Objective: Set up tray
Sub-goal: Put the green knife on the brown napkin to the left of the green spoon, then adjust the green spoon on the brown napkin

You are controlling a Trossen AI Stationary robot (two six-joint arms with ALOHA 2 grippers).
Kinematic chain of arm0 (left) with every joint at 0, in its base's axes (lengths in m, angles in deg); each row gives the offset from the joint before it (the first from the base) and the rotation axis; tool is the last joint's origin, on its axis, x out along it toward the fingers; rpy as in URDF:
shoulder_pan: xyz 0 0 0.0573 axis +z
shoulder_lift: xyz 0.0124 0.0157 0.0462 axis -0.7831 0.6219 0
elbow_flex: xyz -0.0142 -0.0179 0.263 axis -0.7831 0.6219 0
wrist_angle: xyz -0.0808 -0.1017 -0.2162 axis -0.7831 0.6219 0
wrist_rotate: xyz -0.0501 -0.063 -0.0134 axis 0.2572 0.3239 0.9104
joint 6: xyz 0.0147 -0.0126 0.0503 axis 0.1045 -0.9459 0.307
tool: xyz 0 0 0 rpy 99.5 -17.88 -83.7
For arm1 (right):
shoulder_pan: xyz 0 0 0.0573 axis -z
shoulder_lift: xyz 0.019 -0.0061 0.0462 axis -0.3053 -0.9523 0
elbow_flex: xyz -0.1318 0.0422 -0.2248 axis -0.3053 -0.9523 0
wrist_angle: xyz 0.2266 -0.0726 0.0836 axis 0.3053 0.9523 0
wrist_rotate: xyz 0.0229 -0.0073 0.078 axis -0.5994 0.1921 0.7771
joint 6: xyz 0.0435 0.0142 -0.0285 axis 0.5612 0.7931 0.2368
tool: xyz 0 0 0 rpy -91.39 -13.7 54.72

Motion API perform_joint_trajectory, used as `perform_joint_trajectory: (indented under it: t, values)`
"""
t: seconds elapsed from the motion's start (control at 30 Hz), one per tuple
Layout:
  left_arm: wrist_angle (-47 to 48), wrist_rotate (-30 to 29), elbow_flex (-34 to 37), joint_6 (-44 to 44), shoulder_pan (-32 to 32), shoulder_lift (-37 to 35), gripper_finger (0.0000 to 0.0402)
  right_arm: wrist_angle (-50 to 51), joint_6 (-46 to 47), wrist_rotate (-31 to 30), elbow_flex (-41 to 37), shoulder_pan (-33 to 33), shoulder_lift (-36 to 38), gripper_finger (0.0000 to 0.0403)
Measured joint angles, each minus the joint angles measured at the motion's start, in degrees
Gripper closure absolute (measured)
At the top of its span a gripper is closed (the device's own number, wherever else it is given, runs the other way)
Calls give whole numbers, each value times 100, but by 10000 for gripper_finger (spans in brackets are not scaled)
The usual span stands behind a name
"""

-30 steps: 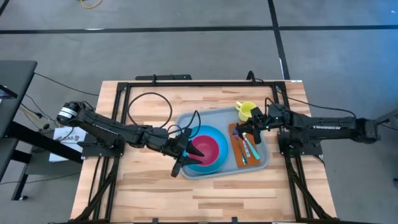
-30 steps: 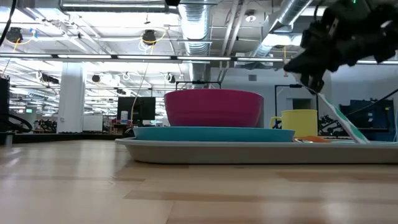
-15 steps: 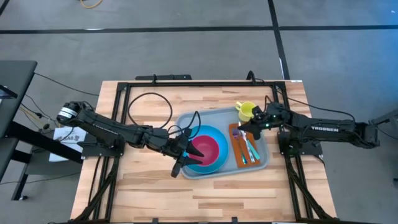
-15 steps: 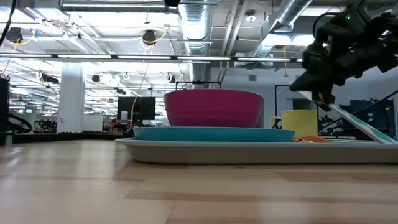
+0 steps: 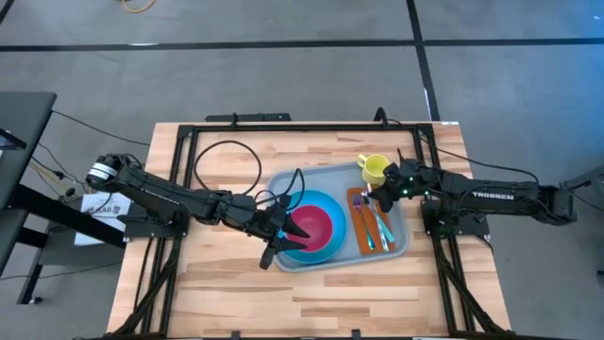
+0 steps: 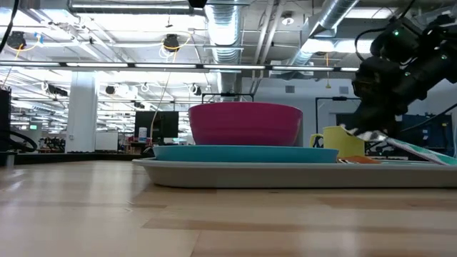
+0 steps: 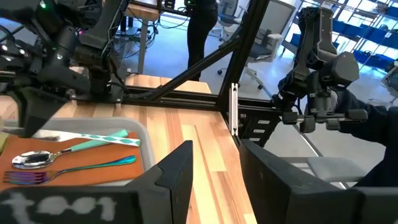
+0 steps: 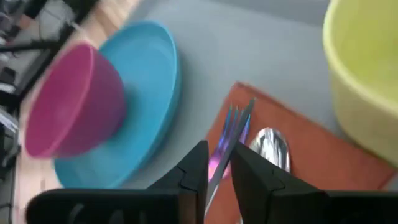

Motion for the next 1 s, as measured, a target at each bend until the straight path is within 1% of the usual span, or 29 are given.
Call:
perform_joint_trajectory:
  t: [0.07,0.2,0.37,0.6,0.77,0.93,1.0]
  values:
    - [0,0,0,0,0,0,283,171,-1,21,0,-60,-2,336]
    - [0,0,2,0,0,0,283,195,-2,-4,0,-195,-2,317]
    - [2,0,2,0,0,0,283,277,-2,-210,0,-358,-114,300]
    - [7,0,2,0,0,0,283,278,-2,-844,2,-609,-774,300]
    - [19,0,2,0,0,0,283,123,0,-857,2,-676,-1256,300]
    - [145,-28,2,0,0,0,283,-276,0,-817,2,-675,-1412,300]
    - [177,-129,4,0,0,2,283,-345,2,-682,4,-676,-1419,300]
